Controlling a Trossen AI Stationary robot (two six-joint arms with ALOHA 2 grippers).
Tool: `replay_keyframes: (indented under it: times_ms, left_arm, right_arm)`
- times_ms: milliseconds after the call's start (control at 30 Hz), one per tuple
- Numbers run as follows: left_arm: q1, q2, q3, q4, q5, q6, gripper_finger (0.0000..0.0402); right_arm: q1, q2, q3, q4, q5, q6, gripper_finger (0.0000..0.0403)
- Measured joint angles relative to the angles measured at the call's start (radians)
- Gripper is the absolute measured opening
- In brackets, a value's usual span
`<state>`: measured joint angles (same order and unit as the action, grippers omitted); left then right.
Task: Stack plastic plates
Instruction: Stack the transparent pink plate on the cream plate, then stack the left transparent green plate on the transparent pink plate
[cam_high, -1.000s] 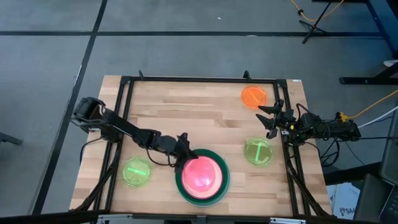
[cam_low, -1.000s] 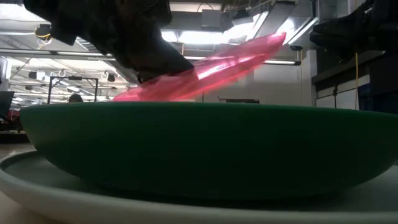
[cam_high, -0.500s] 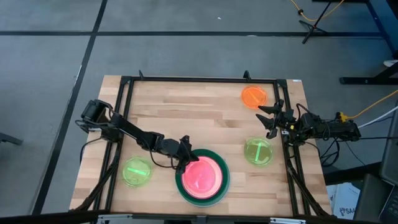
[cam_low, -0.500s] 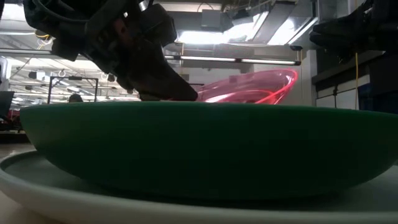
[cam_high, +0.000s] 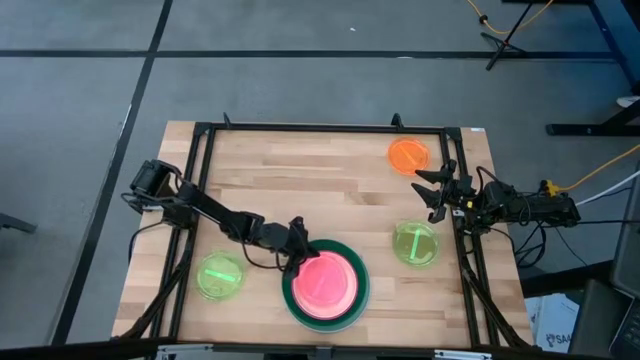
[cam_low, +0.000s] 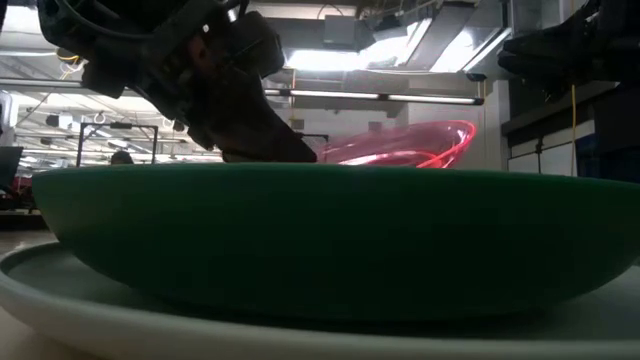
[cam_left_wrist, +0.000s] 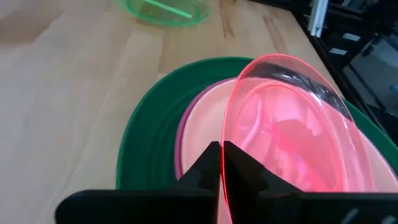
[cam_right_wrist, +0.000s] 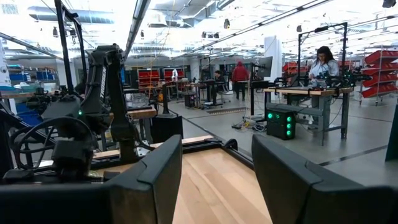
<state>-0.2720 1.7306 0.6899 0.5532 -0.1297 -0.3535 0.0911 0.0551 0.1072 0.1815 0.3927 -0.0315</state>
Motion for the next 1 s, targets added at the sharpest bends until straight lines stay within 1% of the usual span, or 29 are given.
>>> replay_keyframes:
  times_ms: [133,267,333,400,467,567,767,867,1000]
  left_arm:
    - [0.005,0.0,0.0,-0.005,0.003,-0.004,0.0047]
    - [0.004,-0.002,0.0,-0.007,0.087,0.01,0.0086]
    - [0.004,-0.018,0.0,-0.029,0.122,0.042,0.0096]
    - [0.004,-0.052,0.0,-0.068,0.133,0.049,0.0099]
    - [0.004,-0.096,0.0,-0.137,0.134,0.048,0.0099]
    - [0.004,-0.186,0.0,-0.287,0.133,0.037,0.0097]
    - [-0.003,-0.368,0.0,-0.606,0.131,-0.068,0.0097]
    - [-0.021,-0.427,0.0,-0.747,0.108,-0.14,0.0096]
    - [-0.052,-0.455,0.0,-0.909,0.082,-0.239,0.0096]
  right_arm:
    - [0.0,0.0,0.0,0.0,0.0,0.0,0.0188]
    - [0.0,0.0,0.0,0.0,0.0,0.0,0.0188]
    - [0.0,0.0,0.0,0.0,0.0,0.0,0.0188]
    - [0.0,0.0,0.0,0.0,0.0,0.0,0.0188]
    - [0.0,0.0,0.0,0.0,0.0,0.0,0.0188]
    - [0.0,0.0,0.0,0.0,0.0,0.0,0.0188]
    - [0.0,0.0,0.0,0.0,0.0,0.0,0.0188]
    - [0.0,0.0,0.0,0.0,0.0,0.0,0.0188]
    - [0.0,0.0,0.0,-0.001,0.0,0.0,0.0188]
